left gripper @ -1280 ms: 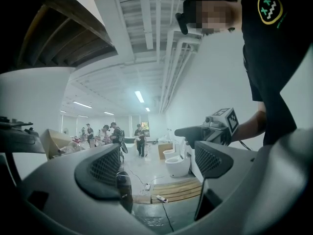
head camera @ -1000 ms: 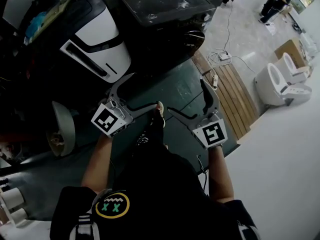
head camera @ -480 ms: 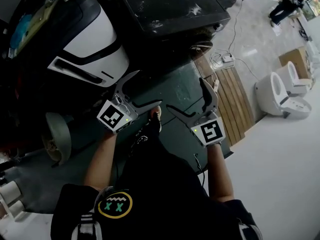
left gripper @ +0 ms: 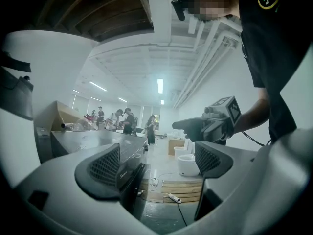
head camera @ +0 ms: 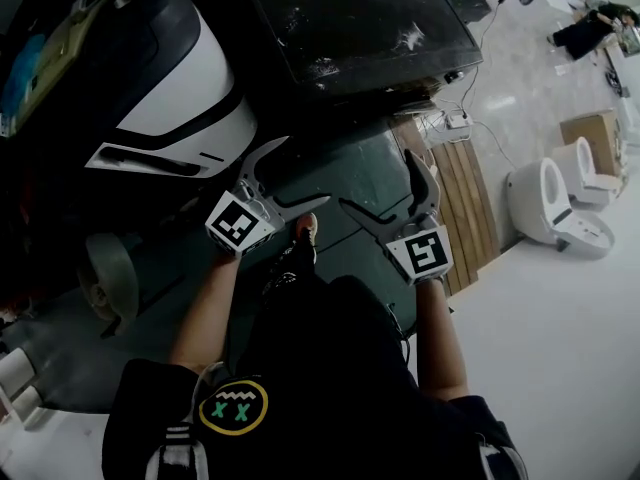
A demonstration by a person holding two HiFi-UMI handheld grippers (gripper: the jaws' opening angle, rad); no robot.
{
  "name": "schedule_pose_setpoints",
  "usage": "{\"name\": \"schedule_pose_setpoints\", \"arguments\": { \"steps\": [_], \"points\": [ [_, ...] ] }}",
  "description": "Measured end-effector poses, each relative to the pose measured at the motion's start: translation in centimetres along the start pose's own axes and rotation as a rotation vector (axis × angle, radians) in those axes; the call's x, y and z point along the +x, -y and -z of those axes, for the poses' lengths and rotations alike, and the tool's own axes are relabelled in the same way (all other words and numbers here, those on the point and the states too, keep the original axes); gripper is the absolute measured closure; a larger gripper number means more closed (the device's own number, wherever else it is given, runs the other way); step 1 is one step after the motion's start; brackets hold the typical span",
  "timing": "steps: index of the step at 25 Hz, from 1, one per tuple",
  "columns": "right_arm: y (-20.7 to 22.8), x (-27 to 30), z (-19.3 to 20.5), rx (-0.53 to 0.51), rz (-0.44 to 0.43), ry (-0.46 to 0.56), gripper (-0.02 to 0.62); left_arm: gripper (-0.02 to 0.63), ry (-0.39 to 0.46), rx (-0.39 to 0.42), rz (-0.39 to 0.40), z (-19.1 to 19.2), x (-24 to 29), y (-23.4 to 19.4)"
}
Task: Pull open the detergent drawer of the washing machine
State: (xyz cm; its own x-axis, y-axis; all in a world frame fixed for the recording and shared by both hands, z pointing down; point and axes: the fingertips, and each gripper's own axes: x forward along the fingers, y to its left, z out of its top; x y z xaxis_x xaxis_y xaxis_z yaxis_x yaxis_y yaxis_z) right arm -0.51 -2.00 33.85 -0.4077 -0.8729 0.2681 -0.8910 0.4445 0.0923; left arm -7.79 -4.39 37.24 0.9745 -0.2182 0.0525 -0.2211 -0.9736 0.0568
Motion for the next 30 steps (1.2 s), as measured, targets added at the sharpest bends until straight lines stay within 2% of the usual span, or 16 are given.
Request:
{"name": "schedule_pose_setpoints", "arguments": {
  "steps": [8,15,18,26,30],
  "points": [
    [2.2,2.9,2.3,0.016,-0.02,-0.043,0.002,0.138,-0.049,-0.046,-0.023,1.6,2.0,-1.8],
    [4.1,4.8,4.6,0.043,-0.081,-0.058,0.002,0.138,-0.067,-0.062,-0.094,3.6,3.6,-3.0],
    [5.1,5.8,6.2,0.06,-0.126,-0.069,0.002,0.138,-0.079,-0.081,-0.162,5.0,4.6,-3.7],
    [9.7,8.0,11.0,0.165,-0.203,-0.096,0.004,0.138,-0.077,-0.224,-0.333,8.9,8.6,-5.3],
    [11.0,8.9,13.2,0.227,-0.237,-0.104,0.014,0.138,-0.015,-0.357,-0.443,10.6,9.3,-6.2]
  ]
}}
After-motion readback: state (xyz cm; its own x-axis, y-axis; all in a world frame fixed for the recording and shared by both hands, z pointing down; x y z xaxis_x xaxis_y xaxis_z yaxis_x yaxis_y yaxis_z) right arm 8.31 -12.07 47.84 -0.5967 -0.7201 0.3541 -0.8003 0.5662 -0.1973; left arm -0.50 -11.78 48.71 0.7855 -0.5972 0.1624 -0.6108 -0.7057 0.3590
